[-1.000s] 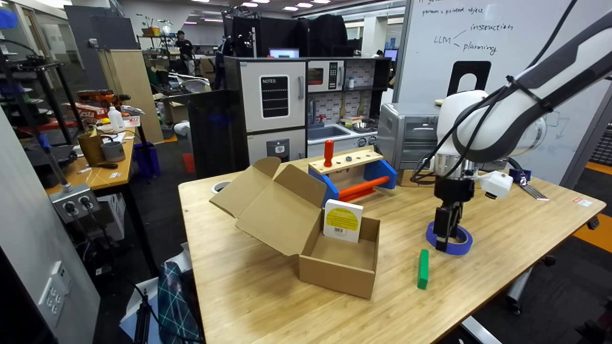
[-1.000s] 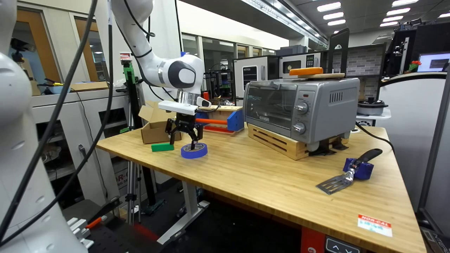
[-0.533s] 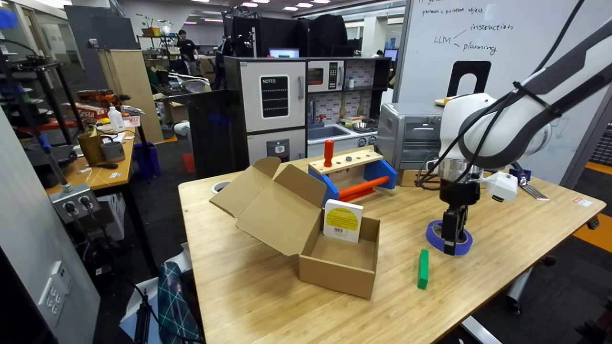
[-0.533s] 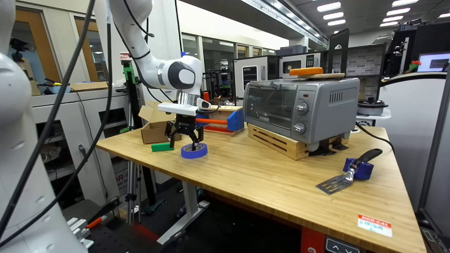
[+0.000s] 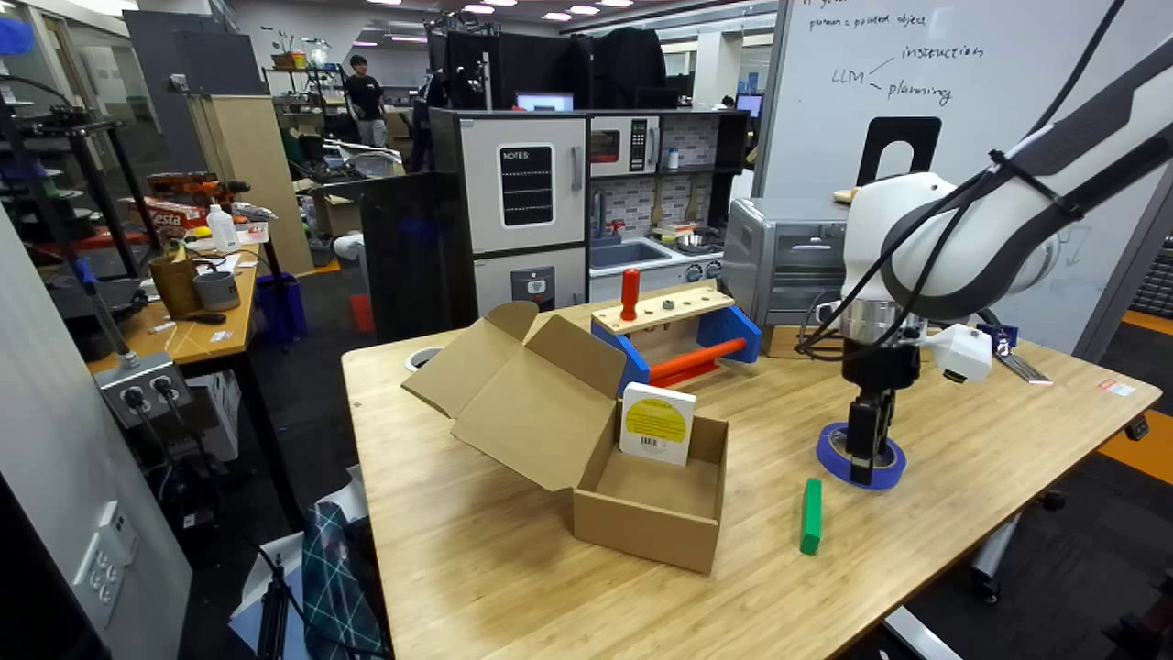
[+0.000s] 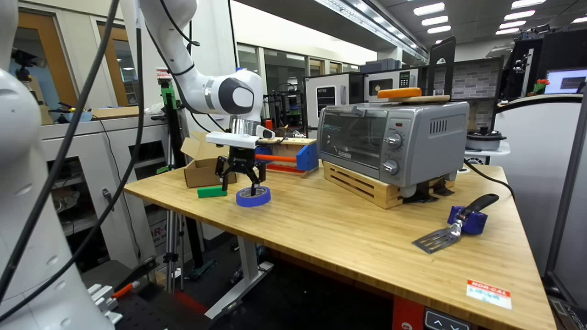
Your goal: Place the book, blue masking tape, and green block in the box
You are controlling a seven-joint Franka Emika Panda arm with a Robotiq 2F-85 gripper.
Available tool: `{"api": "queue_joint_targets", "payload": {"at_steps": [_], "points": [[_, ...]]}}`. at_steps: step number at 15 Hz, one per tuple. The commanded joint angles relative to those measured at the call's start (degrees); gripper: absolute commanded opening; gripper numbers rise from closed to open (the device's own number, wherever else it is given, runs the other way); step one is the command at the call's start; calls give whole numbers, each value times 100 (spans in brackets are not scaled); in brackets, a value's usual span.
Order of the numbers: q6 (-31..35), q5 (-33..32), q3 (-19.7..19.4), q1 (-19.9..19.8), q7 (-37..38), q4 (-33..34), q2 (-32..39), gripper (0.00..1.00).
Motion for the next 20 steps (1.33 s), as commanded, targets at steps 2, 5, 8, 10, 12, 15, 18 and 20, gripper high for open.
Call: {"api": "queue_joint_targets", "payload": {"at_steps": [2, 5, 8, 10, 12, 15, 18, 20], "points": [[79, -54, 42, -23, -17, -73, -44, 100], [95, -41, 51, -29, -67, -54, -14, 100], [84, -40, 54, -32, -82, -12, 30, 94], [92, -36, 61, -28, -93, 0, 48, 81], [100, -31, 71, -21, -96, 8, 67, 71], [112, -35, 92, -14, -97, 19, 104, 59], [121, -15, 110, -26, -104, 35, 139, 46], [137, 3, 117, -34, -108, 28, 110, 28]]}}
